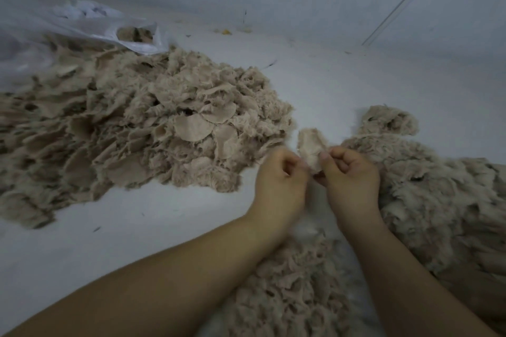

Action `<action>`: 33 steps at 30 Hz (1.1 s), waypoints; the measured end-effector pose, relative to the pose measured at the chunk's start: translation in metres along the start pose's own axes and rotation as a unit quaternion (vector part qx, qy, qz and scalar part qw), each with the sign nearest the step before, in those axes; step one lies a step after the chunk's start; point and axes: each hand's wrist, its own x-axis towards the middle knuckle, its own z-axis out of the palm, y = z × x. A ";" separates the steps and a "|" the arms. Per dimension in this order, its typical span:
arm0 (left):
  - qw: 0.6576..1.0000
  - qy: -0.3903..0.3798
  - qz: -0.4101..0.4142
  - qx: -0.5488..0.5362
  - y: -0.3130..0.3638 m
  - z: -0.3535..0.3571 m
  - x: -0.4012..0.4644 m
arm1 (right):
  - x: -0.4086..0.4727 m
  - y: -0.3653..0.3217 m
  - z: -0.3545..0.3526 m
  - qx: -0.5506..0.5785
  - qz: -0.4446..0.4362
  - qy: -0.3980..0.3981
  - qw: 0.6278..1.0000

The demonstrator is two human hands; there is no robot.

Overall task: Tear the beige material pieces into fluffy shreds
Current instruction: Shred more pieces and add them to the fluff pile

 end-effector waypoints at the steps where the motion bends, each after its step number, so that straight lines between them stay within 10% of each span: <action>1: 0.999 0.016 -0.005 0.034 0.002 -0.002 0.009 | -0.001 0.000 0.000 -0.008 -0.004 -0.005 1.000; 8: 0.975 -0.202 -0.080 0.052 -0.002 0.006 -0.002 | -0.001 0.000 0.000 -0.035 -0.024 -0.001 0.999; 13: 0.982 -0.026 -0.131 -0.131 0.003 -0.004 0.009 | -0.007 -0.002 0.002 -0.073 -0.038 -0.065 0.995; 18: 0.989 0.067 0.085 0.099 0.007 -0.029 0.024 | -0.009 -0.002 0.003 -0.040 -0.017 -0.057 0.997; 25: 0.696 -0.025 0.216 0.684 0.010 -0.090 0.031 | -0.012 0.000 0.005 -0.079 -0.009 -0.091 0.993; 28: 0.676 -0.031 0.205 0.707 0.014 -0.090 0.028 | -0.012 0.002 0.006 -0.079 -0.012 -0.087 0.993; 33: 0.674 -0.030 0.412 0.613 0.005 -0.063 0.028 | -0.011 0.003 0.006 -0.052 -0.020 -0.052 0.997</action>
